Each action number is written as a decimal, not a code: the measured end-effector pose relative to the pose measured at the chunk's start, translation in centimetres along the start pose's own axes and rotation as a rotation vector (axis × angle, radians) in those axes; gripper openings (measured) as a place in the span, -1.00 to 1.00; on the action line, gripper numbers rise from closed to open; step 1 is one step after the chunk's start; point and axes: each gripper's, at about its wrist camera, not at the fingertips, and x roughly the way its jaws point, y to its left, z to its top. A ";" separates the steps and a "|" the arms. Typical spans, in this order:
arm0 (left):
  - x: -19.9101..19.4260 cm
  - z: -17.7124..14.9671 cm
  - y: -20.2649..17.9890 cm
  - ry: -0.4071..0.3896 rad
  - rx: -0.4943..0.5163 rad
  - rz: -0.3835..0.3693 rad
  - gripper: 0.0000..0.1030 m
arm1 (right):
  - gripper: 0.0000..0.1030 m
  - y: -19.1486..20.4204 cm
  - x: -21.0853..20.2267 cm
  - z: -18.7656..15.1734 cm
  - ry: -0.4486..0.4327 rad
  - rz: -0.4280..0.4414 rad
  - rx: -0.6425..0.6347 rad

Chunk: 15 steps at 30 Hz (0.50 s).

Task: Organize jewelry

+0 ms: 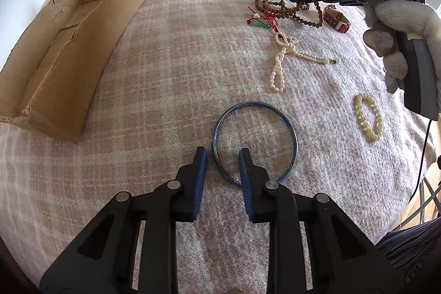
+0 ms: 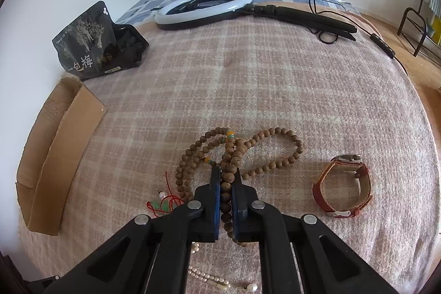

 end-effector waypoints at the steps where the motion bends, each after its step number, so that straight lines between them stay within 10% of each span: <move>1: 0.0 0.0 0.0 0.000 -0.008 -0.005 -0.41 | -0.92 0.0 -0.1 0.0 -0.001 0.001 0.002; 3: 0.0 0.1 0.2 -0.009 -0.017 -0.027 0.19 | -0.92 -0.1 -0.2 -0.1 -0.001 0.004 0.002; 6: -0.6 -0.4 -0.8 -0.046 0.025 -0.007 0.47 | -0.92 -0.3 -0.1 -0.1 0.001 0.007 0.012; 15: 1.2 0.4 -2.5 -0.029 0.033 0.023 0.69 | -0.92 -0.1 0.6 0.0 0.021 0.010 -0.002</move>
